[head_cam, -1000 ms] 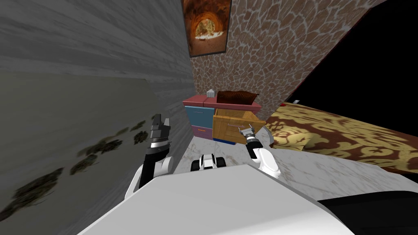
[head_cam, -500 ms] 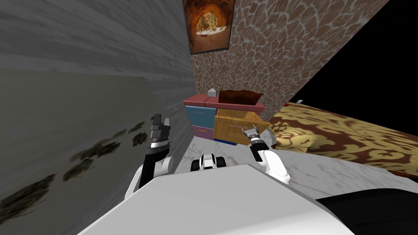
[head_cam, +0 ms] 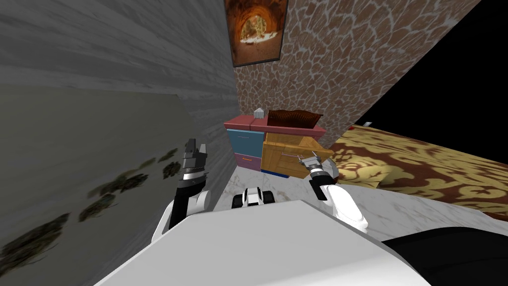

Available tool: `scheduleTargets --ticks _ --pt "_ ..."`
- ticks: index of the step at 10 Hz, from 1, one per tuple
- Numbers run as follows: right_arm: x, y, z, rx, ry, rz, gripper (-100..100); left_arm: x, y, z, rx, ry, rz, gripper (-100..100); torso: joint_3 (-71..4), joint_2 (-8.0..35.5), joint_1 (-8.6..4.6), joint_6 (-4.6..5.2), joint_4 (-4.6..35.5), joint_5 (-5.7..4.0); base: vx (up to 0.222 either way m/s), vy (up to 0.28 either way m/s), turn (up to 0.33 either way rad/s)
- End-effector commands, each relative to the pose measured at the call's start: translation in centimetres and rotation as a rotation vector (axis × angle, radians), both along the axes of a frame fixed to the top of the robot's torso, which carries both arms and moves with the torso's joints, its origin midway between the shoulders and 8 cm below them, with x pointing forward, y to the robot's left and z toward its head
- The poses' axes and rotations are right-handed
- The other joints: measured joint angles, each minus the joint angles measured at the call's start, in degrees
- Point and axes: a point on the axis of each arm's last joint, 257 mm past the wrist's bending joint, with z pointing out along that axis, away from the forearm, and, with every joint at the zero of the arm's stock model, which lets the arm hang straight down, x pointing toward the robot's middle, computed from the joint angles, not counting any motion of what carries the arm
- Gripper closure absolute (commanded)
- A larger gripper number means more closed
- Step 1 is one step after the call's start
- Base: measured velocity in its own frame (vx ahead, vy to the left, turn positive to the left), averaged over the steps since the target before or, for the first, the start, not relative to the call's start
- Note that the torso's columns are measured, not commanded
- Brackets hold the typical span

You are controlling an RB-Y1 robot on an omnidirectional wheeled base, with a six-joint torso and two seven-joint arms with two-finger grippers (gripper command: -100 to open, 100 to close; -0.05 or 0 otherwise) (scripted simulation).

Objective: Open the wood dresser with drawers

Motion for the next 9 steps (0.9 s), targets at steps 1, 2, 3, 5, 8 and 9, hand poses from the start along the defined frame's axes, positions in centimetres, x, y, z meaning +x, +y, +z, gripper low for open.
scheduleTargets --ticks 1,2,3,5,8,9 --pt "-1.0 -0.8 1.0 0.013 -0.007 -0.004 -100 0.0 0.0 0.0 0.000 0.000 0.000 0 0.0 0.2 0.09 0.02 0.1 0.11 0.039 0.038 -0.016" --pt "-1.6 -1.2 1.6 0.012 -0.007 -0.004 -100 0.0 0.0 0.0 0.000 0.000 0.000 0 0.1 0.3 0.09 -0.09 0.2 0.12 0.027 0.029 0.022" --pt "-2.1 -1.5 2.2 0.008 -0.006 -0.003 -100 0.0 0.0 0.0 0.000 0.000 0.000 0 0.2 0.4 0.17 -0.13 0.3 0.21 0.037 0.036 0.041" --pt "-2.1 -1.5 2.2 0.014 -0.008 -0.002 -100 0.0 0.0 0.0 0.000 0.000 0.000 0 0.2 0.6 0.26 -0.14 0.5 0.35 0.021 0.017 -0.004" --pt "-2.7 -2.1 1.1 -0.001 0.020 -0.020 0 0.0 0.0 0.0 0.000 0.000 0.000 0 0.2 0.6 0.21 -0.06 0.4 0.30 0.000 0.000 0.000" --pt "-2.8 -2.1 0.8 0.000 0.025 -0.022 0 0.0 0.0 0.0 0.000 0.000 0.000 0 0.2 0.4 0.17 -0.01 0.3 0.25 0.000 0.000 0.000"
